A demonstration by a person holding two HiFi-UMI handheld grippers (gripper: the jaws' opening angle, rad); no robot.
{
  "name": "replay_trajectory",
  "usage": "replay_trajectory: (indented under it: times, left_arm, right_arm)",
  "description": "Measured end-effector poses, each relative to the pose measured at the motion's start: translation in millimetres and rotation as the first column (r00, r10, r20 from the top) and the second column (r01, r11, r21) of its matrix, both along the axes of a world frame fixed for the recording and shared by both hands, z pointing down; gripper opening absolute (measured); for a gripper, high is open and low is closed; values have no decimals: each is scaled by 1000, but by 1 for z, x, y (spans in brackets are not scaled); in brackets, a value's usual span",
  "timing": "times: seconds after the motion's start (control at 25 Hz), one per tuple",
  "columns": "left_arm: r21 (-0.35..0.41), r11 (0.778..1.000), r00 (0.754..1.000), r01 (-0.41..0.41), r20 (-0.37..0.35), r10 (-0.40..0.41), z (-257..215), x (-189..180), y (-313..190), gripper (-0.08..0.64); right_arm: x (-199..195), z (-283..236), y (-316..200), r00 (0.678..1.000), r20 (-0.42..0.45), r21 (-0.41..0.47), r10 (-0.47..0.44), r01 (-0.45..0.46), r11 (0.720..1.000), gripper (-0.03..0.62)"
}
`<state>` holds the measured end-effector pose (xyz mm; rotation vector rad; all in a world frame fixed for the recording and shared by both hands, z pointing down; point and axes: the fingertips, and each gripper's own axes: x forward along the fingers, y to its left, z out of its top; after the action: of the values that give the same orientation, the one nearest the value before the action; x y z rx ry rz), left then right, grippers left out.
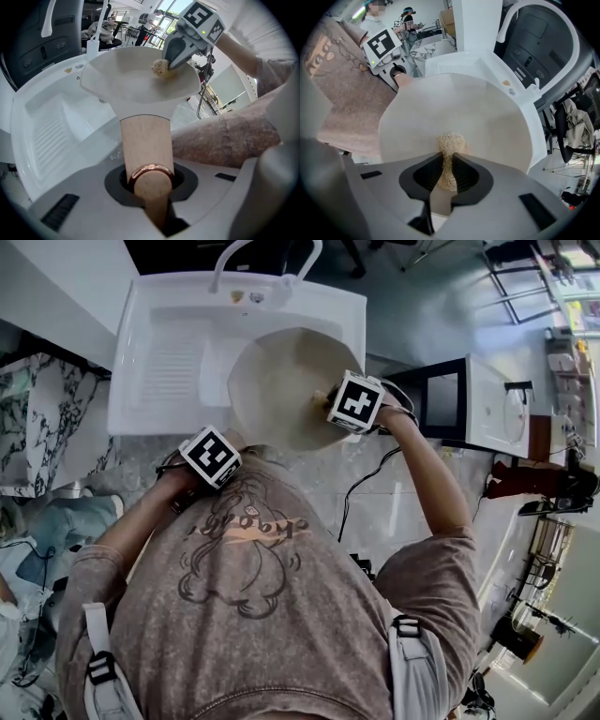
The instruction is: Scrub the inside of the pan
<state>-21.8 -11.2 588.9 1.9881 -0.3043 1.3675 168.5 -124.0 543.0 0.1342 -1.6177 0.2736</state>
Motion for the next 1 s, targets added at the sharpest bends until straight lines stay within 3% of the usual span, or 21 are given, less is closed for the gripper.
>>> replay_trajectory:
  times: [0.48,0.76,1.0]
  left_arm:
    - [-9,1000,1000,2,-1,-2,0,0,0,67]
    - [-10,1000,1000,7,2,-7,0,0,2,67]
    - [-6,1000,1000,8,5,-8,0,-1,3,67]
  right_arm:
    - [-56,11,56,986,81,-131,-146,155,979,77]
    - [-97,21,61,978,166,-149,-128,154,977,77]
    - [-132,27,45,969,238,-138,-62,97,986,75]
